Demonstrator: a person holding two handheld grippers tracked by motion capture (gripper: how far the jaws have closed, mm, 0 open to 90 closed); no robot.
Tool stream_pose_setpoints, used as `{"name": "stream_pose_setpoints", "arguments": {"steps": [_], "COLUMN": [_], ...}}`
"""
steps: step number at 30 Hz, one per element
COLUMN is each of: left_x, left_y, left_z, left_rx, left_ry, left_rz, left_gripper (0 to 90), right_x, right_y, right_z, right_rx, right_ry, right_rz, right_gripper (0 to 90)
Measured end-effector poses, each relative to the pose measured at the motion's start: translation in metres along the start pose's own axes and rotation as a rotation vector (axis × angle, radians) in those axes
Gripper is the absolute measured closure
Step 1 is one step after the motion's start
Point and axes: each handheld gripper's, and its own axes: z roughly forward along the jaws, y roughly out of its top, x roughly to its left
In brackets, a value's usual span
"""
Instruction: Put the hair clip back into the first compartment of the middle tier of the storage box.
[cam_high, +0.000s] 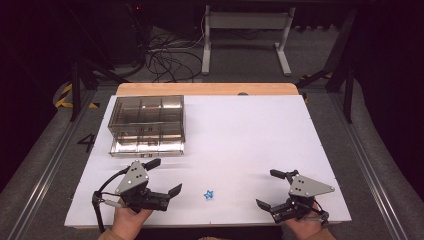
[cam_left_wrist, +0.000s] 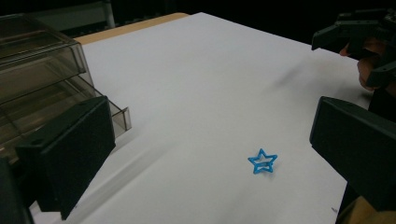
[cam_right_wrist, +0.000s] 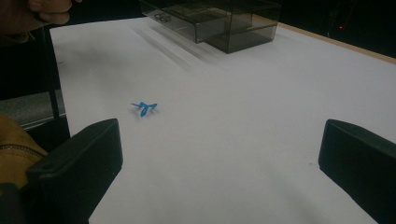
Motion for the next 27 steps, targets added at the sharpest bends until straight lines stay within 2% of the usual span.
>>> {"name": "stream_pose_setpoints", "arguments": {"steps": [1,2,12,20,27], "left_x": [0.000,-0.003,-0.012,-0.020,-0.022], "left_y": [0.000,0.002,0.007,0.011,0.012], "left_z": [0.000,0.005,0.021,0.037,0.045], "left_rx": [0.000,0.009,0.031,0.052,0.073], "left_ry": [0.000,-0.004,-0.036,-0.079,-0.094], "left_rz": [0.000,0.018,0.036,0.042,0.035], "left_gripper": [0.8,0.8,0.9,1.8,4.8], "right_x": [0.000,0.000,0.000,-0.001,-0.001], "right_y": [0.000,0.000,0.000,-0.001,-0.001], "right_z": [0.000,0.000,0.000,0.000,0.001], "right_rx": [0.000,0.001,0.002,0.006,0.006], "right_ry": [0.000,0.001,0.007,0.011,0.016], "right_rz": [0.000,0.000,0.002,0.001,0.003], "right_gripper": [0.4,0.4,0.4,0.4,0.4]}}
